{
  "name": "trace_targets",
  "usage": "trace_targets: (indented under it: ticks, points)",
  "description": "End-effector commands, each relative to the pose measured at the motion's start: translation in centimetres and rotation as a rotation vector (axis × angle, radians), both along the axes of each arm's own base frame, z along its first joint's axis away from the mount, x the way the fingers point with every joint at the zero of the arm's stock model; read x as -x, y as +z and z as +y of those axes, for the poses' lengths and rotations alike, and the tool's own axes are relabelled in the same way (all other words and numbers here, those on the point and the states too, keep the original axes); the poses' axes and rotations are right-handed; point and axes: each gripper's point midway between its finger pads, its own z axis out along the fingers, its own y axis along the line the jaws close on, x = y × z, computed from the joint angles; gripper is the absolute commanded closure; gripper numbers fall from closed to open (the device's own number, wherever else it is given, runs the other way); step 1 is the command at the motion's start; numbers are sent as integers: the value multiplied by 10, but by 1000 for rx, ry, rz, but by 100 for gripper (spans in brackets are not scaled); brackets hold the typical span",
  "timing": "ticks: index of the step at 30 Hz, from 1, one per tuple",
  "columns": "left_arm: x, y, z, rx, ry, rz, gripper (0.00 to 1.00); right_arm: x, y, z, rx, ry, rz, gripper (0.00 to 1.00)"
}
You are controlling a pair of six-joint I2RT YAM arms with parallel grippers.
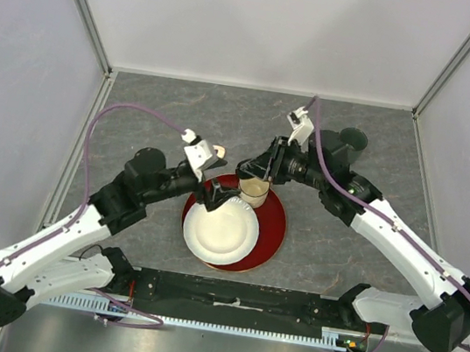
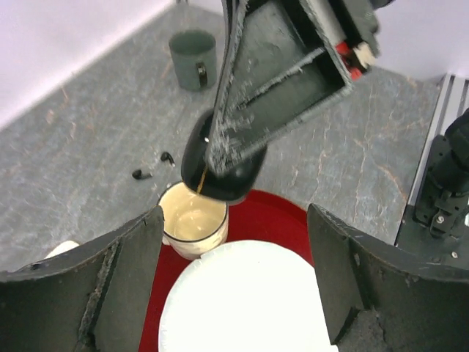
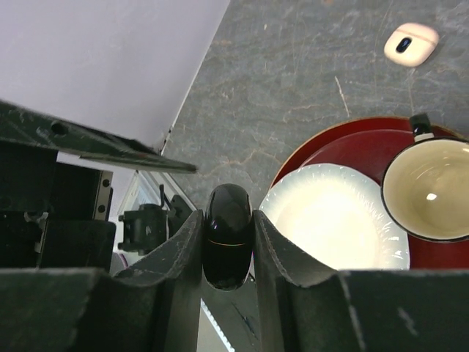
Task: Insert the wireless bluetooth earbuds into the charging case
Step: Pick up the charging case at the center of the board.
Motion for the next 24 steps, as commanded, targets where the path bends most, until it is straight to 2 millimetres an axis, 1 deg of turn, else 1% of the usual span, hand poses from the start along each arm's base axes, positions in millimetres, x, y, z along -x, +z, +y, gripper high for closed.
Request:
trace_targets:
  ticks: [1, 2, 3, 4, 5, 6, 7, 9, 10, 11, 12, 13, 14, 15, 17, 18, 20, 23, 24]
  points:
    - [12, 38, 10, 131, -18, -216, 15, -14, 63, -13, -132, -64, -105, 97]
    - [12, 41, 13, 155, -5, -240, 14, -15, 71, -14, -156, -57, -117, 97]
    - [13, 50, 22, 209, 33, -283, 13, -12, 79, -15, -191, -21, -108, 97]
    - [13, 55, 25, 245, 52, -288, 9, -9, 85, -16, -216, 4, -115, 97]
    - [14, 60, 29, 282, 71, -290, 2, -7, 96, -15, -261, 29, -149, 97]
    - [11, 71, 39, 340, 127, -298, 0, -3, 104, -18, -288, 52, -174, 96]
    - [11, 75, 41, 401, 146, -245, 0, 5, 112, -18, -311, 103, -208, 95]
    - [11, 86, 46, 463, 171, -215, 0, 16, 122, -18, -347, 156, -286, 94]
    - [11, 90, 44, 511, 172, -165, 0, 27, 124, -17, -356, 217, -306, 93]
    - [10, 93, 45, 539, 182, -133, 0, 32, 129, -17, -375, 248, -343, 93]
    - [9, 102, 44, 574, 188, -103, 0, 38, 134, -18, -389, 270, -365, 93]
    - [6, 100, 40, 613, 190, -14, 0, 42, 134, -19, -395, 284, -381, 92]
    - [5, 101, 36, 633, 188, 28, 0, 44, 133, -19, -403, 293, -399, 92]
    - [6, 111, 34, 661, 172, 56, 0, 48, 135, -21, -413, 300, -418, 92]
    - [5, 112, 23, 699, 146, 149, 0, 51, 136, -22, -436, 306, -444, 92]
    - [11, 118, 19, 712, 102, 161, 0, 53, 139, -24, -446, 302, -460, 92]
    - [16, 128, 13, 751, 48, 181, 0, 54, 138, -26, -455, 293, -473, 92]
    - [25, 134, 6, 779, -21, 214, 0, 55, 138, -27, -480, 291, -486, 92]
    - [28, 133, 2, 775, -47, 230, 0, 57, 139, -28, -491, 290, -482, 92]
